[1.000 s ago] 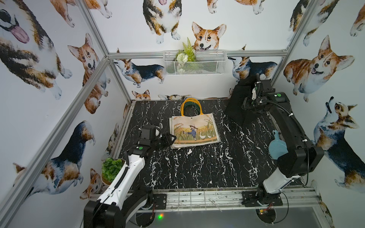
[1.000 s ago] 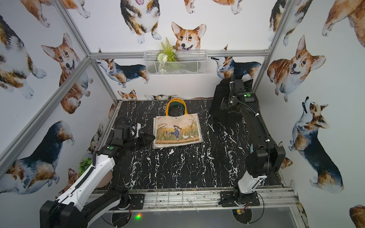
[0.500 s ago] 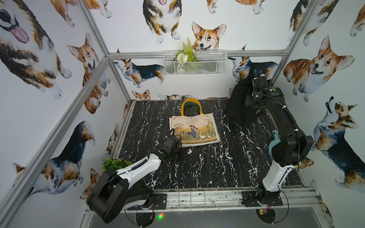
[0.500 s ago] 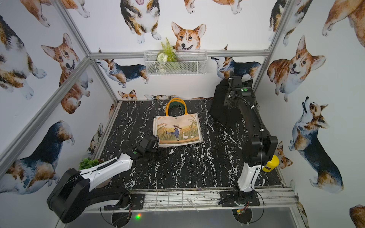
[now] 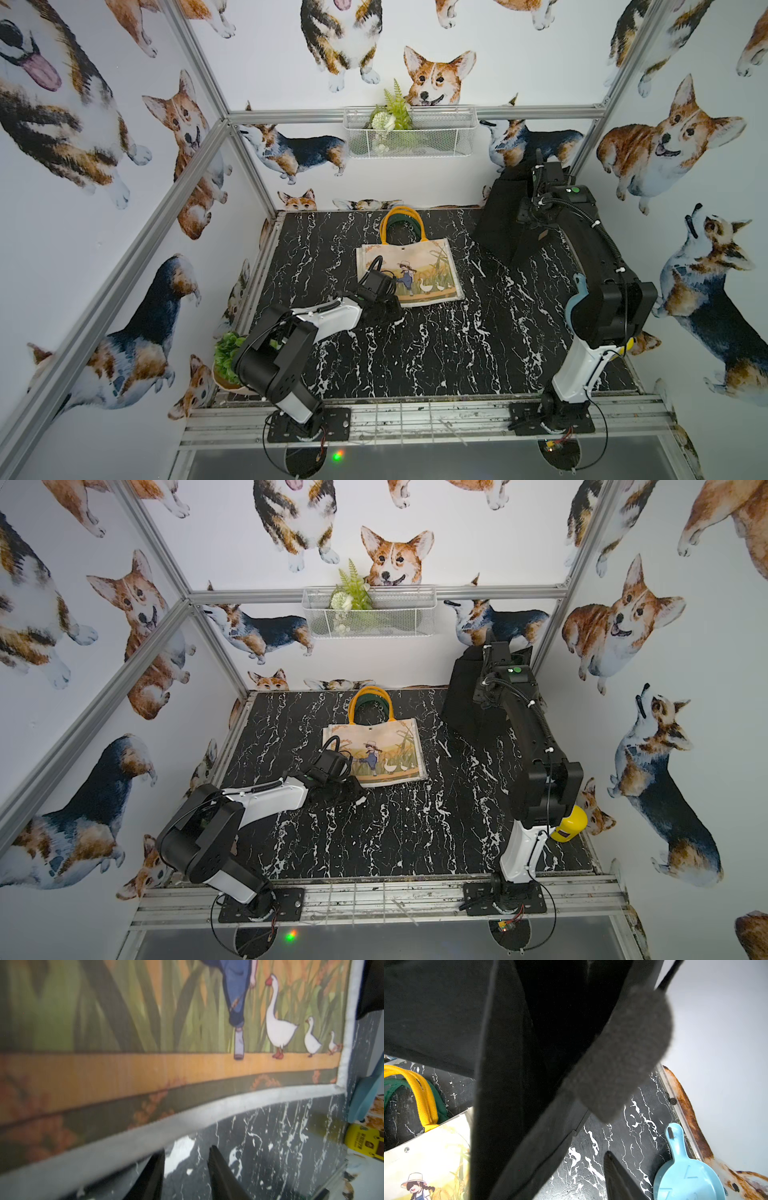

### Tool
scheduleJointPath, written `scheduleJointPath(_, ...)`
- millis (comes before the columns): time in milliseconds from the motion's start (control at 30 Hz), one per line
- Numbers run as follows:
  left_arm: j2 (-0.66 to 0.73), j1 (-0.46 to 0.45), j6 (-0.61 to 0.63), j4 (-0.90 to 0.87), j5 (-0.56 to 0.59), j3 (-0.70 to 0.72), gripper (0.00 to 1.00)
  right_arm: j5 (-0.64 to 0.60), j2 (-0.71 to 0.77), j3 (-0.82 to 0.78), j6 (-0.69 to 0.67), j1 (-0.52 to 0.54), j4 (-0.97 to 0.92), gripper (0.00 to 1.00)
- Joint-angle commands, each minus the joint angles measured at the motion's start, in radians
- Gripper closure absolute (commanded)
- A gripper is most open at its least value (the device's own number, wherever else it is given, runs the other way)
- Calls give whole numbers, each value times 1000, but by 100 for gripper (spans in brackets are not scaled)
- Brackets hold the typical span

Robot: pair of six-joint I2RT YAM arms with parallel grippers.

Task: Put away the canvas bag
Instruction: Move the canvas bag to the center of the board.

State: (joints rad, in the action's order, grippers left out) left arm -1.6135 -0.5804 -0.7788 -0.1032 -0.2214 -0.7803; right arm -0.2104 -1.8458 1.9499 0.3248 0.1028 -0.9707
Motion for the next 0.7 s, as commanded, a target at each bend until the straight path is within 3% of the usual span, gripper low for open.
scheduleJointPath(0, -38, 27, 69, -15, 11, -33, 62, -11, -12, 10, 7, 0, 19, 46)
scheduleJointPath(200, -140, 66, 102, 9, -16, -62, 63, -13, -44, 70, 15, 0, -3, 47)
scheduleJointPath(467, -174, 90, 117, 14, -28, -105, 64, 14, -70, 127, 32, 0, -17, 56)
scheduleJointPath(567, -148, 93, 122, 1, -44, -104, 64, 10, -79, 127, 36, 0, -19, 68)
scheduleJointPath(667, -82, 93, 126, 7, -79, -83, 63, 14, -81, 126, 32, 0, -17, 88)
